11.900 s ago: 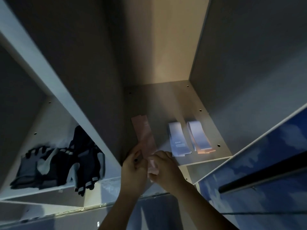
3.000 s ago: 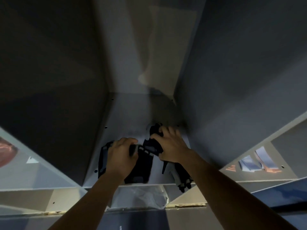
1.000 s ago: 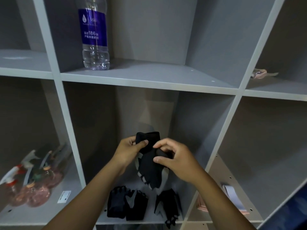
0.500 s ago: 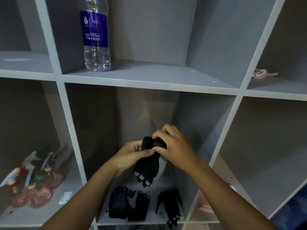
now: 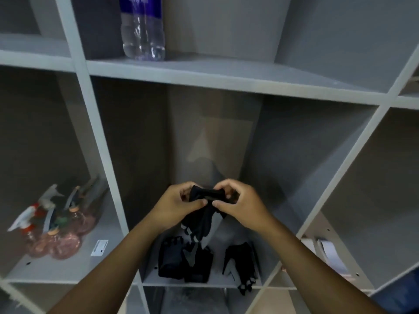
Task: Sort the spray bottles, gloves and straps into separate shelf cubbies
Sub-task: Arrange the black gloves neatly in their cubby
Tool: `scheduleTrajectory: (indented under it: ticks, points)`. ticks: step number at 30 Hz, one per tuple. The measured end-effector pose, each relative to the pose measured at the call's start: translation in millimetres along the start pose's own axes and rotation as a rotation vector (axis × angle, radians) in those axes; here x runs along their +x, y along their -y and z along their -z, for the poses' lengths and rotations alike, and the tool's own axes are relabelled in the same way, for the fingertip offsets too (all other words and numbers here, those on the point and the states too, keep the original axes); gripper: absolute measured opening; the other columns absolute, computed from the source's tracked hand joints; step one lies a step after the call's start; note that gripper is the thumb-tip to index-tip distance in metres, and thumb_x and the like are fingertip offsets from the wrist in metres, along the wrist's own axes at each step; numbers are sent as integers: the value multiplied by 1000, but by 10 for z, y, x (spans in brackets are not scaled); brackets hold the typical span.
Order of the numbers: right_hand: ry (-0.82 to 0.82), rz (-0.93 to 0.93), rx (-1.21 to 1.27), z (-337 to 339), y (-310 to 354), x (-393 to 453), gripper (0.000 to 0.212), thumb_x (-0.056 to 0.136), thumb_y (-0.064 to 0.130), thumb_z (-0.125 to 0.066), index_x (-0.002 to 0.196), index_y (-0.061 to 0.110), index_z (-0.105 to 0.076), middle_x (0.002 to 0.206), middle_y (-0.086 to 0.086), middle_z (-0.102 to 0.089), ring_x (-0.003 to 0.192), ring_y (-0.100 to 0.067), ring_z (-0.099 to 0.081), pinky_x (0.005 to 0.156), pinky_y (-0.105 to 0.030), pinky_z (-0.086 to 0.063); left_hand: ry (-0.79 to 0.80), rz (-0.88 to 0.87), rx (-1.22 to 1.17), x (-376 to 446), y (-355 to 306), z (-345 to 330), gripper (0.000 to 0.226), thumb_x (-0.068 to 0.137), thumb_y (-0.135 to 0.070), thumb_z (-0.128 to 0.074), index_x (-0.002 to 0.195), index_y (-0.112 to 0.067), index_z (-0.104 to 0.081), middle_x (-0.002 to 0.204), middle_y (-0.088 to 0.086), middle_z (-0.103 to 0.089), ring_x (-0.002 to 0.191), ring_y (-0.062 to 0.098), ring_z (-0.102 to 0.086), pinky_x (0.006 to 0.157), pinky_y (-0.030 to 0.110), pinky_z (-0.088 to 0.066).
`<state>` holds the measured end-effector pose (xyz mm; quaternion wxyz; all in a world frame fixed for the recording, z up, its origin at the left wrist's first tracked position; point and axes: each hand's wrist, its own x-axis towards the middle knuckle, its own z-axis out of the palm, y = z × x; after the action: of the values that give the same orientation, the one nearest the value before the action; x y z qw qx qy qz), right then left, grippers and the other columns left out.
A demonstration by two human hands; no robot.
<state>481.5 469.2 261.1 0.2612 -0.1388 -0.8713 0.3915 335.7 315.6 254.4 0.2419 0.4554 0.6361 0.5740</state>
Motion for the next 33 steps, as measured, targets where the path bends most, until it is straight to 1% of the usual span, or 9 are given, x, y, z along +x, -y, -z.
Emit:
scheduleTrajectory:
  ticks: [4,8,12,14,17,23,25,30,33]
  points:
    - [76,-14,-27,-306,-263,139,23,80,14,-80,97,27,-72,90,8,-71,83,-13,-66,72,-27,-51,-27,13,97,99,356,107,17,82,-1,-77,97,-4,-69,83,3,-70,77,5,-63,70,16,-49]
    - [75,-100,-3,-617,-649,351,21,82,8,-78,92,25,-70,87,13,-68,77,8,-61,67,-8,-46,-138,65,178,265,778,181,40,77,-3,-82,112,-8,-64,103,7,-67,94,11,-63,81,10,-47]
    - [132,-136,-9,-965,-1114,600,19,82,4,-75,94,17,-70,85,9,-66,70,10,-58,64,-8,-46,-303,56,219,375,1186,202,45,78,-2,-80,118,-9,-60,108,-1,-62,101,7,-59,88,8,-44]
    - [162,-155,-27,-1167,-1377,739,17,81,-1,-74,95,7,-69,88,0,-67,73,3,-60,68,-15,-50,-393,59,220,408,1410,192,41,79,0,-77,115,-11,-61,110,2,-62,107,15,-59,90,13,-45]
    - [203,-188,-107,-1475,-1752,930,16,79,2,-75,88,13,-69,87,1,-67,85,-19,-67,78,-41,-59,-432,119,206,424,1736,153,38,80,-1,-75,107,-21,-60,111,4,-63,110,20,-60,92,23,-49]
    - [45,73,-346,-1953,-2153,1315,3,76,12,-66,79,14,-65,84,-9,-60,80,-29,-60,62,-33,-43,-579,257,179,528,2173,198,40,79,4,-69,103,-26,-60,101,-4,-61,103,20,-61,93,34,-54]
    - [23,165,-387,-2147,-2294,1315,11,74,14,-69,82,19,-64,90,-8,-58,88,-29,-55,69,-31,-41,-588,275,180,572,2237,216,43,78,10,-65,107,-23,-60,102,-3,-60,102,19,-61,91,30,-52]
    - [313,154,-431,-2744,-2750,905,31,73,24,-77,102,23,-67,112,-6,-62,109,-30,-52,89,-41,-49,-524,317,274,530,2398,169,42,82,7,-66,118,-15,-61,110,1,-61,101,15,-59,78,12,-46]
    - [440,106,-393,-2840,-2896,769,28,73,27,-72,100,25,-66,114,-4,-65,112,-28,-56,87,-44,-53,-439,361,350,450,2523,144,38,84,4,-66,116,-16,-63,110,2,-64,101,16,-62,84,19,-49]
